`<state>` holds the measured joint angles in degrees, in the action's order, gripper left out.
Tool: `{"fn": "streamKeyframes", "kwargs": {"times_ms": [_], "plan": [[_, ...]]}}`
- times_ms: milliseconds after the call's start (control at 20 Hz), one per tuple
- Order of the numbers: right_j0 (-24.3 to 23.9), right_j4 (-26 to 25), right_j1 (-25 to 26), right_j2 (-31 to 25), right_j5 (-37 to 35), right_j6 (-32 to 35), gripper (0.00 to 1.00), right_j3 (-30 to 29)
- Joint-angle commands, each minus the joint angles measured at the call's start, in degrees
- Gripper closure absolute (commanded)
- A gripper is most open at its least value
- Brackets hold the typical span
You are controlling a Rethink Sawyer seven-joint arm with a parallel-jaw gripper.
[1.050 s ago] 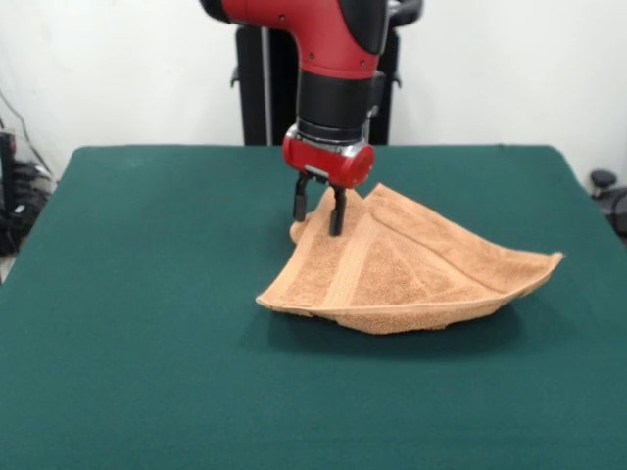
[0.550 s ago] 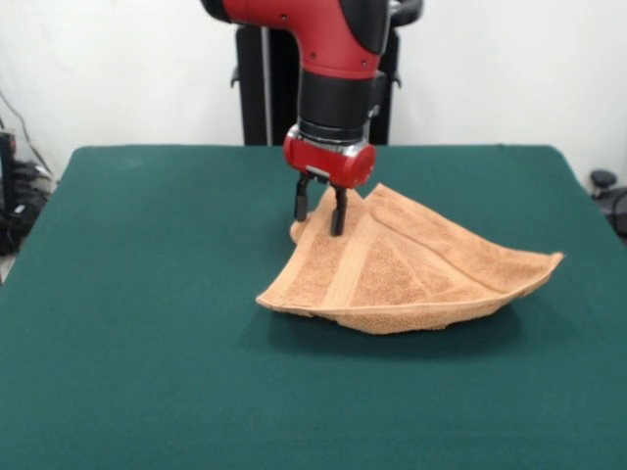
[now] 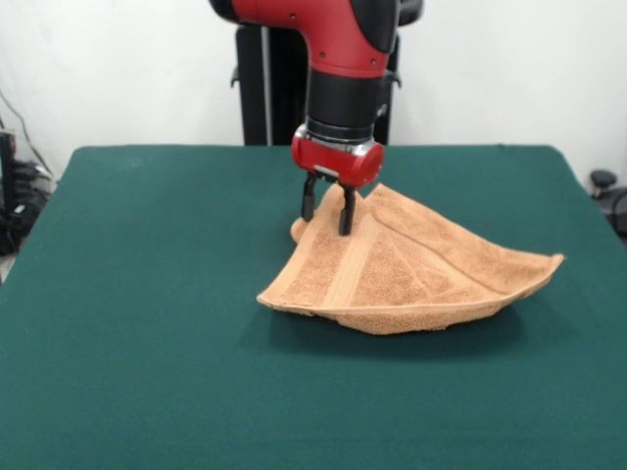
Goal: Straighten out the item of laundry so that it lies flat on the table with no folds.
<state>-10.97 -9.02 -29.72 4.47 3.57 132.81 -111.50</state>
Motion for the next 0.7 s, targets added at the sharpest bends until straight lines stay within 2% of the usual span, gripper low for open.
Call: {"fn": "streamKeyframes", "kwargs": {"times_ms": [50,150,200,700], "plan": [[2.1,1.2,0.2,-3.7,-2.1,5.1,0.00,2.1],[1.5,0.5,0.2,-4.2,-2.5,4.5,0.00,1.8],[1.2,0.2,0.3,-4.4,-2.8,4.2,1.00,1.6],[0.5,-0.2,-0.5,-5.2,-2.3,4.2,1.00,1.1]]}}
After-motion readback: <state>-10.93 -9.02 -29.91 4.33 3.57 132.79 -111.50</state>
